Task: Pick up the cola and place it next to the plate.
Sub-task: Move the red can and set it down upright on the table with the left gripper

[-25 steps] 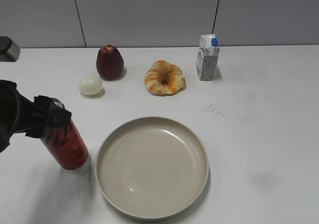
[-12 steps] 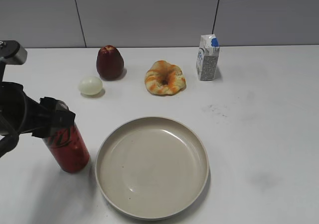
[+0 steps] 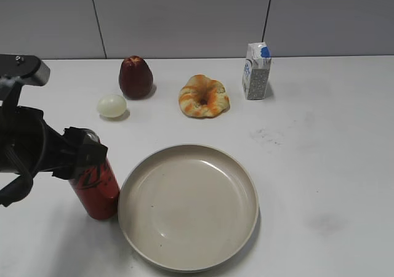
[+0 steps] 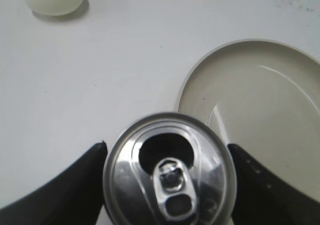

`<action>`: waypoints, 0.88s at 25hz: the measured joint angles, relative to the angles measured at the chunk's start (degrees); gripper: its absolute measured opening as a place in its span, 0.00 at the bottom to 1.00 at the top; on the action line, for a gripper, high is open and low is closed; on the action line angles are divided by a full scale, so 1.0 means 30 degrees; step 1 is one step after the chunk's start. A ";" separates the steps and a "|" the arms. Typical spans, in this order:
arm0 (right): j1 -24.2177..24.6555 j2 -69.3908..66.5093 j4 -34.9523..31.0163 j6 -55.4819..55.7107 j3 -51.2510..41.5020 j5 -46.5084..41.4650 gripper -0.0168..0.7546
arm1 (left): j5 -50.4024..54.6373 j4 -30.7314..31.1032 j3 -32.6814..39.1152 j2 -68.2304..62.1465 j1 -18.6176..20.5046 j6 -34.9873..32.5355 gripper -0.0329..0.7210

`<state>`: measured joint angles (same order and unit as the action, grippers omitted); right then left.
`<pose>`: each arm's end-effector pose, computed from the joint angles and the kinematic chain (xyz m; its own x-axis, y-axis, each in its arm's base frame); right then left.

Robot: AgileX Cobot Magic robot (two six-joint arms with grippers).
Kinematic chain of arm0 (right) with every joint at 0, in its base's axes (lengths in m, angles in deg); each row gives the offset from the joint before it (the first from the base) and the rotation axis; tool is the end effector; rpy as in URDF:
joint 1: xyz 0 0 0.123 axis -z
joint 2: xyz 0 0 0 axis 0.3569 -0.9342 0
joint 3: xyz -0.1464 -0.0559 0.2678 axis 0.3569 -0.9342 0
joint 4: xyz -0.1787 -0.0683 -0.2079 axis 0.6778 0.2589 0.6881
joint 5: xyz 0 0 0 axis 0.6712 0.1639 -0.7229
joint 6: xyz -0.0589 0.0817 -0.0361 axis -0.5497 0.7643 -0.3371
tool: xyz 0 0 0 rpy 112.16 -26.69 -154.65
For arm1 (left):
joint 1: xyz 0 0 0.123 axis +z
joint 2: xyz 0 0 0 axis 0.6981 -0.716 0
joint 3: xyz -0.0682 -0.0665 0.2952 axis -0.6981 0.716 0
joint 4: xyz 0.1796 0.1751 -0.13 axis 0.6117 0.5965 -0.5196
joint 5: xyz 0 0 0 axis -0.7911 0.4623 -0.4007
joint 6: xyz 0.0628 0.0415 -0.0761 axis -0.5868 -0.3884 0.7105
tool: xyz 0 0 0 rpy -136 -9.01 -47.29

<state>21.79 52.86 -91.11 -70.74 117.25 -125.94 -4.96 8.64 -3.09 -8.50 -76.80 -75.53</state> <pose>0.0118 0.0097 0.2846 -0.4422 0.0179 -0.8967 -0.0620 0.9968 0.0505 0.2147 -0.1452 0.1973 -0.7236 0.2235 -0.6530 0.4371 0.8806 -0.1829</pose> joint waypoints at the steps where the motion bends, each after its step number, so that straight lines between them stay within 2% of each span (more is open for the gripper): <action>1: 0.0000 0.0000 0.0000 0.0000 0.0000 0.0000 0.72 | 0.0000 0.0000 0.0000 0.0000 0.0000 0.0000 0.75; 4: 0.0000 0.0000 0.0000 0.0000 0.0000 0.0000 0.72 | 0.0046 0.0000 0.0000 0.0000 0.0000 0.0000 0.76; 9: 0.0000 0.0000 0.0000 0.0000 0.0000 0.0000 0.72 | 0.1326 -0.0016 0.0020 -0.0061 0.0000 0.0000 0.91; 13: 0.0000 0.0000 0.0000 0.0000 0.0000 0.0000 0.72 | 0.2482 -0.0016 -0.0743 -0.0022 0.0000 0.0000 0.94; 18: 0.0000 0.0000 0.0000 0.0000 0.0000 0.0000 0.72 | 0.5664 0.0870 -0.3769 0.0635 0.0101 0.0000 0.93; 22: 0.0000 0.0000 0.0000 0.0000 0.0000 0.0000 0.72 | 1.0104 0.2917 -0.6636 0.1734 0.1205 0.0451 0.92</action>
<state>21.79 52.86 -91.11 -70.74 117.25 -125.94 25.35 17.39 -23.00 -3.30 -73.19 -74.18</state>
